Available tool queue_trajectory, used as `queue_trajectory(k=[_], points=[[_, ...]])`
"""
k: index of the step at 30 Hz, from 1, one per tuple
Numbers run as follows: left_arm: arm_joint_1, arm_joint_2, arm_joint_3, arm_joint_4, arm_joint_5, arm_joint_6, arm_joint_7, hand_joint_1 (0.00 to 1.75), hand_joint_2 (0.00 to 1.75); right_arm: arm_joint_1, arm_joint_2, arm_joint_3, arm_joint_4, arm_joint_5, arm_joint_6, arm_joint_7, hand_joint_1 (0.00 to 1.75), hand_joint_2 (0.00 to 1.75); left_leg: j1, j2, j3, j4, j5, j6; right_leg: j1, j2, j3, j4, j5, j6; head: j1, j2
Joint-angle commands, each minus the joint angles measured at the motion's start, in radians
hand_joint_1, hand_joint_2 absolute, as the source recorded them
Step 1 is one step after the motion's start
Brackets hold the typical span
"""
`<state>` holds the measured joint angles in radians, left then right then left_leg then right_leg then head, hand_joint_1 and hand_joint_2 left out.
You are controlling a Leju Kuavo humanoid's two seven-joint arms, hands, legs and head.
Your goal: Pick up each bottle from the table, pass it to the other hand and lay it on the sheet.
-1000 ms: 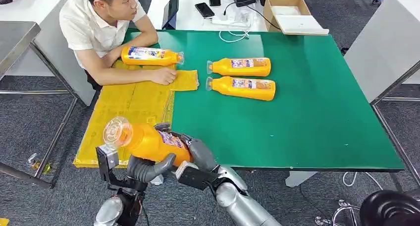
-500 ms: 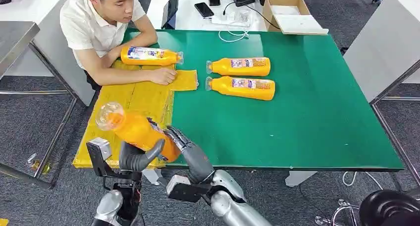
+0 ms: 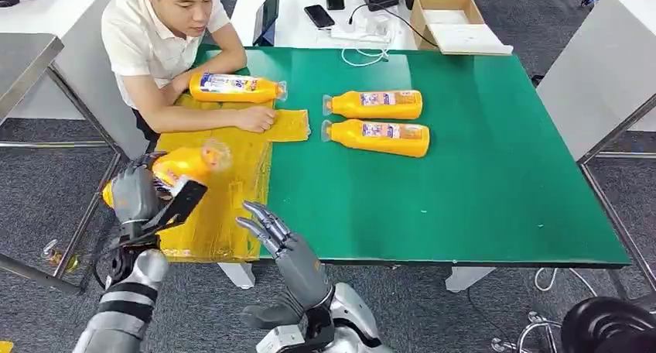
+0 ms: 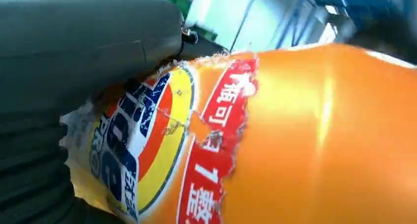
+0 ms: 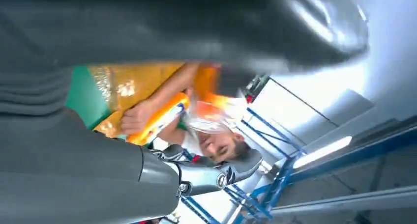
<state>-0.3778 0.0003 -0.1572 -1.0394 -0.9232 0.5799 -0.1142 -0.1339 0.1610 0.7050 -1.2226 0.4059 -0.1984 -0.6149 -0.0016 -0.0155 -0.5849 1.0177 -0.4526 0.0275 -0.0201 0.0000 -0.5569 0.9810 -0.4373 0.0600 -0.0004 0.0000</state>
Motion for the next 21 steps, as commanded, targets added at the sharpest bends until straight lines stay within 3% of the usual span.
queue_trajectory(k=[1,11,17,21], points=[[-0.338,0.031,-0.13,0.562,-0.286,-0.283,0.11,1.75,1.75,-0.013,-0.014,-0.025,-0.024,-0.016,0.079,-0.004,0.0,0.0,0.001,-0.003,0.0,0.0,0.001,-0.001,0.001,-0.004,0.001,0.0,0.0,-0.002,0.0,0.0],[-0.34,0.026,-0.132,0.569,-0.29,-0.291,0.114,1.75,1.75,-0.009,-0.013,-0.027,-0.029,-0.016,0.083,-0.003,0.0,0.0,0.002,0.002,0.001,0.001,0.0,-0.002,0.002,0.0,0.002,0.001,0.0,-0.003,0.0,0.0],[-0.406,-0.016,-0.096,0.682,-0.165,-0.615,0.006,1.75,1.75,-0.024,-0.005,-0.017,-0.003,-0.03,0.122,-0.007,0.0,0.0,0.002,0.0,-0.001,0.002,0.001,-0.002,0.003,-0.003,0.0,0.001,0.0,-0.002,0.0,0.0],[-0.421,-0.008,-0.057,0.715,-0.084,-0.71,-0.039,1.75,1.75,-0.046,0.007,-0.003,0.042,-0.058,0.135,-0.022,0.0,0.0,0.001,0.001,0.002,0.0,0.002,-0.002,0.001,0.0,0.002,0.0,0.001,-0.002,0.0,0.0]])
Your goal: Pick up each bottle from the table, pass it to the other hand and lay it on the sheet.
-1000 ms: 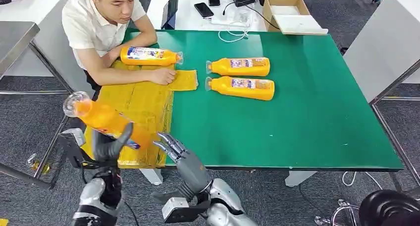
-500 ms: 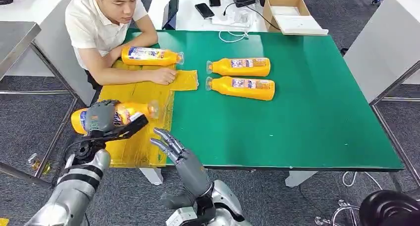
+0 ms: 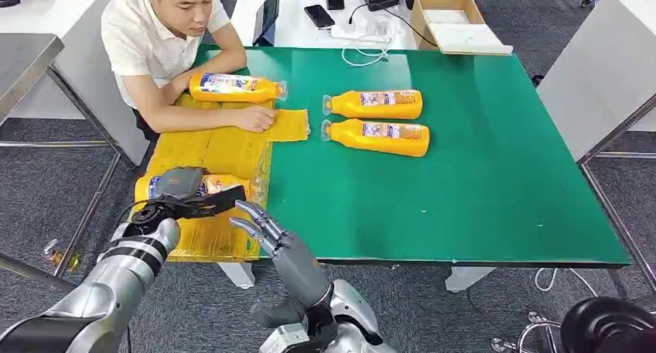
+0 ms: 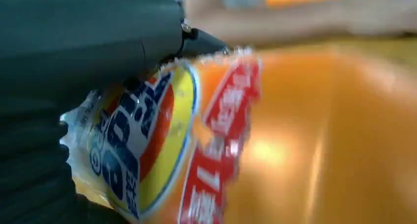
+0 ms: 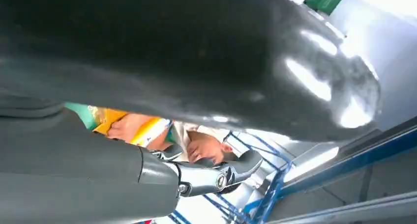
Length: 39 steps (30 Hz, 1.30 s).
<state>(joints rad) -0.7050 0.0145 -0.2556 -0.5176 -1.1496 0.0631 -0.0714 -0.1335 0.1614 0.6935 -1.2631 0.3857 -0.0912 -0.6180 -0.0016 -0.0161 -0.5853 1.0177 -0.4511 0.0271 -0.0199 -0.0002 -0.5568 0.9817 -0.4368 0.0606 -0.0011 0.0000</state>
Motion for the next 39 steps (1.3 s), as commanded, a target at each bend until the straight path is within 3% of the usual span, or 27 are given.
queue_trajectory(k=[1,2,7,10,14,18,22,24,25,29,34,39], points=[[-0.098,-0.02,0.044,0.196,0.152,-0.208,-0.089,1.73,1.75,-0.05,0.007,0.011,0.09,-0.042,0.029,-0.022,0.0,0.0,0.001,0.001,0.002,-0.001,0.001,-0.001,0.001,0.001,0.003,-0.001,0.001,-0.002,0.0,0.0],[-0.1,-0.02,0.039,0.19,0.158,-0.202,-0.094,0.0,1.75,-0.054,0.007,0.014,0.098,-0.048,0.024,-0.024,0.0,0.0,0.001,0.003,0.004,-0.002,0.001,-0.002,0.001,0.002,0.003,-0.002,0.001,-0.003,0.0,0.0],[-0.12,-0.03,-0.013,0.177,0.152,-0.231,-0.125,0.0,1.75,-0.052,-0.001,0.008,0.103,-0.057,0.011,-0.032,0.0,0.0,0.002,0.003,0.002,0.0,0.001,-0.002,0.002,0.001,0.003,-0.001,0.001,-0.003,0.001,0.0],[-0.129,-0.026,-0.005,0.183,0.224,-0.329,-0.141,0.0,1.75,-0.057,-0.002,0.004,0.125,-0.061,-0.007,-0.047,0.0,0.0,0.002,0.001,0.002,0.0,0.001,-0.002,0.002,0.0,0.003,0.0,0.0,-0.003,0.0,0.0],[-0.069,-0.039,0.093,0.104,0.406,-0.302,-0.243,0.0,1.75,-0.049,-0.003,-0.009,0.149,-0.068,-0.037,-0.063,0.0,0.0,0.001,0.003,0.004,-0.002,0.002,-0.002,0.002,0.002,0.004,-0.002,0.001,-0.003,0.0,0.0],[-0.024,-0.048,0.081,0.041,0.451,-0.259,-0.269,0.0,1.75,-0.042,-0.009,-0.013,0.149,-0.064,-0.046,-0.068,0.0,0.0,0.0,0.001,0.004,-0.001,0.002,-0.001,0.0,0.0,0.004,-0.001,0.0,-0.001,0.0,0.0],[0.153,-0.035,0.126,-0.241,0.761,-0.261,-0.358,0.0,1.75,-0.007,-0.025,-0.047,0.113,-0.058,-0.071,-0.074,0.0,0.0,0.0,0.002,0.004,-0.002,0.002,-0.001,0.0,0.001,0.003,-0.001,0.0,-0.002,0.001,0.0],[0.298,-0.042,0.183,-0.522,0.987,-0.252,-0.374,0.0,1.75,0.027,-0.048,-0.072,0.046,-0.047,-0.141,-0.08,0.0,0.0,0.0,0.004,0.004,-0.002,0.001,-0.002,0.0,0.003,0.003,-0.002,0.001,-0.002,0.0,0.0],[0.359,-0.051,0.196,-0.644,1.07,-0.227,-0.367,0.0,1.75,0.046,-0.068,-0.071,-0.006,-0.047,-0.186,-0.08,0.0,1.75,0.0,0.006,0.005,-0.003,0.0,-0.002,0.001,0.004,0.004,-0.002,0.0,-0.003,0.0,0.0],[0.549,-0.064,0.211,-0.993,1.329,-0.213,-0.344,0.0,1.75,0.112,-0.088,-0.132,-0.124,-0.099,-0.187,-0.08,0.0,1.75,0.001,0.006,0.003,0.0,-0.002,-0.002,0.001,0.003,0.002,-0.001,-0.001,-0.003,0.001,0.0],[0.652,-0.12,0.181,-1.099,1.423,-0.183,-0.364,0.0,1.75,0.144,-0.072,-0.202,-0.142,-0.077,-0.214,-0.08,0.0,1.75,0.0,0.005,-0.001,0.0,-0.002,-0.002,0.001,0.003,-0.002,-0.001,-0.001,-0.002,0.0,0.0],[0.761,-0.118,0.06,-1.159,1.403,-0.15,-0.404,0.0,1.75,0.147,-0.109,-0.325,-0.144,0.008,-0.248,-0.049,0.0,1.75,0.0,0.002,-0.003,0.0,0.0,-0.002,0.0,0.002,-0.003,-0.002,0.0,-0.001,0.0,0.0]])
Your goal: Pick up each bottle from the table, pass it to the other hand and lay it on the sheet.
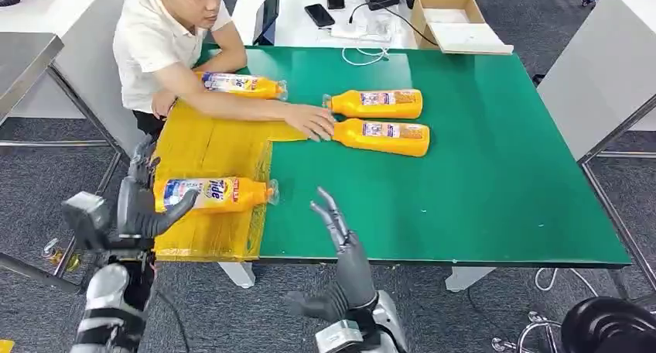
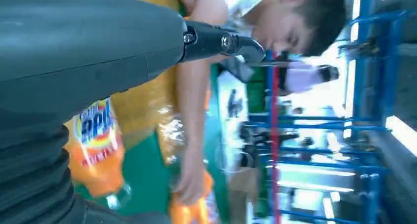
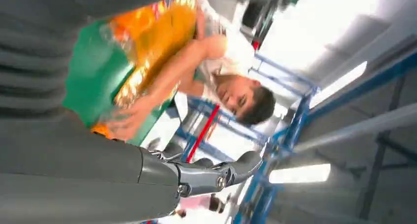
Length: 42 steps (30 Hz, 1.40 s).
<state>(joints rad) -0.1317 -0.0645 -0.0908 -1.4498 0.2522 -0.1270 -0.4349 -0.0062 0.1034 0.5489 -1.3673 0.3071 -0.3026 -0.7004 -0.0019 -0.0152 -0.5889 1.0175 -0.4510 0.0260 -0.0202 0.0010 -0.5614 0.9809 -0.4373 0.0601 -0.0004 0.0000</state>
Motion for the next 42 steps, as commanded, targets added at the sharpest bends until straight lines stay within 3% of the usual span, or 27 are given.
queue_trajectory(k=[1,3,6,7,10,14,19,22,24,28,31,38,42], points=[[0.193,-0.042,-0.108,-0.229,0.014,0.044,-0.042,0.0,1.75,0.006,-0.073,-0.194,-0.019,0.192,-0.094,0.059,0.0,1.75,0.0,0.002,0.002,0.0,-0.001,-0.001,0.001,0.001,0.002,-0.001,0.0,-0.002,0.0,0.0],[0.191,-0.058,-0.109,-0.229,0.021,0.06,-0.052,0.0,1.75,-0.028,-0.119,-0.225,0.014,0.282,-0.18,0.071,0.0,1.75,0.0,0.0,0.002,-0.001,0.0,-0.001,0.0,-0.001,0.003,-0.002,0.0,-0.002,0.0,0.0],[0.178,-0.056,-0.119,-0.223,0.021,0.072,-0.054,0.0,1.75,-0.042,-0.122,-0.271,0.03,0.276,-0.15,0.049,0.0,1.75,0.0,0.0,0.001,0.0,0.0,-0.001,0.0,-0.001,0.002,-0.002,0.001,-0.001,0.0,0.0],[0.181,-0.065,-0.109,-0.224,0.025,0.089,-0.056,0.0,1.75,-0.044,-0.12,-0.282,0.035,0.322,-0.194,0.067,0.0,1.75,-0.001,0.0,0.001,0.0,0.0,0.0,0.0,-0.001,0.002,-0.001,0.001,-0.001,0.0,0.0],[0.192,-0.089,-0.135,-0.198,-0.168,0.296,-0.112,0.0,1.75,-0.132,-0.205,-0.337,0.118,0.446,-0.304,0.178,0.0,1.75,0.0,0.001,0.002,0.0,0.0,-0.001,0.001,0.0,0.003,-0.002,0.001,-0.002,-0.001,0.0],[0.208,-0.08,-0.194,-0.152,-0.307,0.419,-0.178,0.0,1.75,-0.287,-0.296,-0.396,0.328,0.541,-0.246,0.232,0.0,1.75,-0.001,0.003,0.004,-0.001,0.001,0.0,0.0,0.002,0.004,-0.003,0.003,0.0,-0.001,0.0],[0.206,-0.075,-0.195,-0.161,-0.321,0.433,-0.178,0.0,1.75,-0.287,-0.284,-0.388,0.34,0.554,-0.26,0.238,0.0,1.75,-0.003,-0.001,0.003,-0.001,0.002,0.001,-0.001,-0.001,0.004,-0.002,0.002,0.001,0.0,0.0],[0.204,-0.083,-0.206,-0.169,-0.349,0.472,-0.186,0.0,1.75,-0.359,-0.288,-0.387,0.461,0.552,-0.171,0.294,0.0,1.75,-0.003,0.001,0.002,0.0,0.001,0.001,-0.002,0.0,0.003,-0.001,0.003,0.001,-0.001,0.0],[0.184,-0.085,-0.222,-0.139,-0.34,0.471,-0.181,0.0,1.75,-0.397,-0.243,-0.444,0.55,0.394,-0.071,0.19,0.0,1.75,-0.002,0.002,0.002,0.0,0.001,0.001,-0.001,0.001,0.003,-0.001,0.003,0.001,-0.001,0.0],[0.138,-0.088,-0.245,-0.06,-0.332,0.459,-0.163,0.0,1.75,-0.435,-0.226,-0.416,0.678,0.407,-0.027,0.203,0.0,1.75,-0.002,0.0,0.003,-0.001,0.002,0.001,0.0,0.0,0.004,-0.002,0.004,0.001,-0.001,0.0],[0.119,-0.082,-0.258,-0.045,-0.341,0.455,-0.158,0.0,1.75,-0.43,-0.211,-0.391,0.722,0.373,0.08,0.176,0.0,1.75,-0.002,0.001,0.003,-0.001,0.002,0.001,0.0,0.0,0.004,-0.002,0.003,0.001,-0.001,0.0],[0.101,-0.076,-0.277,-0.036,-0.34,0.435,-0.134,0.0,1.75,-0.424,-0.221,-0.344,0.768,0.392,0.105,0.199,0.0,1.75,-0.001,0.001,0.003,-0.001,0.001,0.0,0.0,0.0,0.005,-0.002,0.003,0.0,-0.001,0.0],[0.099,-0.071,-0.287,-0.036,-0.323,0.398,-0.108,0.0,1.75,-0.442,-0.237,-0.309,0.794,0.43,0.124,0.299,0.0,1.75,-0.002,0.001,0.003,0.0,0.001,0.0,0.0,0.0,0.004,-0.001,0.003,0.0,-0.001,0.0]])
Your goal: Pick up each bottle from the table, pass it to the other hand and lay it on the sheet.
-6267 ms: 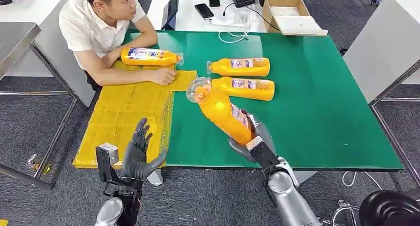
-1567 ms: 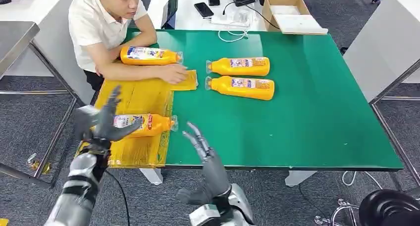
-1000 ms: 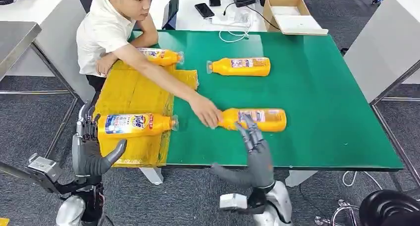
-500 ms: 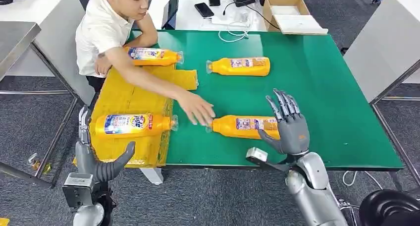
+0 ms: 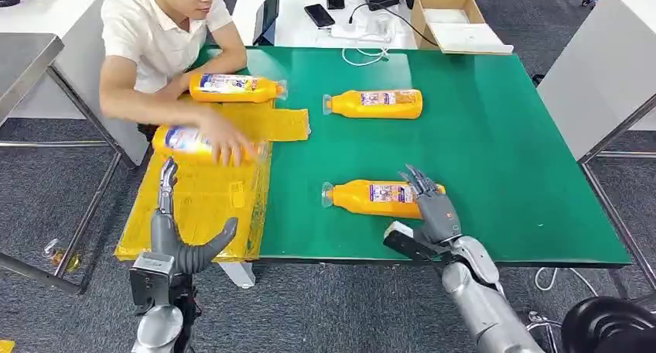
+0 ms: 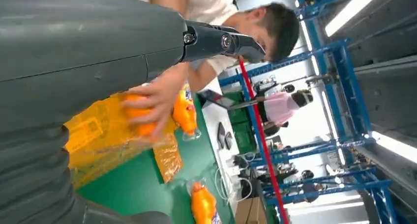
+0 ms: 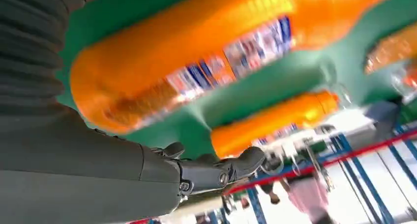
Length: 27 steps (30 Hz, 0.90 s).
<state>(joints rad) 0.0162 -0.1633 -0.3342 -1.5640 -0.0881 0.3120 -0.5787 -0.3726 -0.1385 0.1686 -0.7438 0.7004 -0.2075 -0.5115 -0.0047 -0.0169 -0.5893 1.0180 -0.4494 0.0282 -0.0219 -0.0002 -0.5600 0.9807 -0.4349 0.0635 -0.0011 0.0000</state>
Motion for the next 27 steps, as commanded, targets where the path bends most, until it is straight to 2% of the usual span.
queue_trajectory(k=[1,4,7,11,21,25,27], points=[[-0.047,0.028,-0.043,0.076,0.017,-0.04,0.036,0.0,1.75,-0.078,0.006,0.073,0.171,0.038,0.031,0.113,0.0,1.75,0.001,0.002,0.002,-0.001,0.0,-0.001,0.001,0.001,0.001,-0.001,0.0,-0.002,0.0,0.0],[-0.046,0.028,-0.043,0.073,0.015,-0.04,0.037,0.0,1.75,-0.08,0.007,0.074,0.172,0.039,0.032,0.117,0.0,1.75,0.001,0.003,0.002,0.0,0.0,-0.002,0.001,0.002,0.001,0.0,0.001,-0.003,0.0,0.0],[-0.034,0.025,-0.034,0.062,-0.004,-0.038,0.058,0.0,1.75,-0.105,0.002,0.14,0.181,0.178,-0.101,0.29,0.0,1.75,0.001,0.003,0.002,-0.001,0.0,-0.002,0.001,0.001,0.001,-0.001,0.001,-0.003,0.0,0.0],[-0.014,0.017,-0.022,0.045,-0.014,-0.046,0.068,0.0,1.75,-0.135,0.016,0.178,0.153,0.298,-0.167,0.381,0.0,1.75,0.0,0.004,0.001,0.0,0.0,-0.001,0.0,0.003,0.0,0.0,0.0,-0.002,0.0,0.0],[-0.012,0.019,-0.009,0.037,-0.026,-0.054,0.071,0.0,1.75,-0.146,0.029,0.191,0.156,0.373,-0.191,0.42,0.0,1.75,0.001,0.005,0.002,0.0,-0.001,-0.002,0.001,0.003,0.001,0.0,0.0,-0.003,0.0,0.0],[-0.016,0.02,-0.008,0.038,-0.027,-0.058,0.072,0.0,1.75,-0.155,0.049,0.17,0.174,0.343,-0.161,0.395,0.0,1.75,0.0,0.004,0.001,0.0,0.0,-0.001,0.001,0.003,0.0,0.001,0.001,-0.002,0.0,0.0],[-0.025,0.022,-0.013,0.051,-0.026,-0.063,0.075,0.0,1.75,-0.169,0.058,0.149,0.206,0.307,-0.108,0.384,0.0,1.75,0.0,0.003,0.001,0.0,0.0,-0.001,0.0,0.002,0.001,0.0,0.0,-0.002,0.0,0.0]])
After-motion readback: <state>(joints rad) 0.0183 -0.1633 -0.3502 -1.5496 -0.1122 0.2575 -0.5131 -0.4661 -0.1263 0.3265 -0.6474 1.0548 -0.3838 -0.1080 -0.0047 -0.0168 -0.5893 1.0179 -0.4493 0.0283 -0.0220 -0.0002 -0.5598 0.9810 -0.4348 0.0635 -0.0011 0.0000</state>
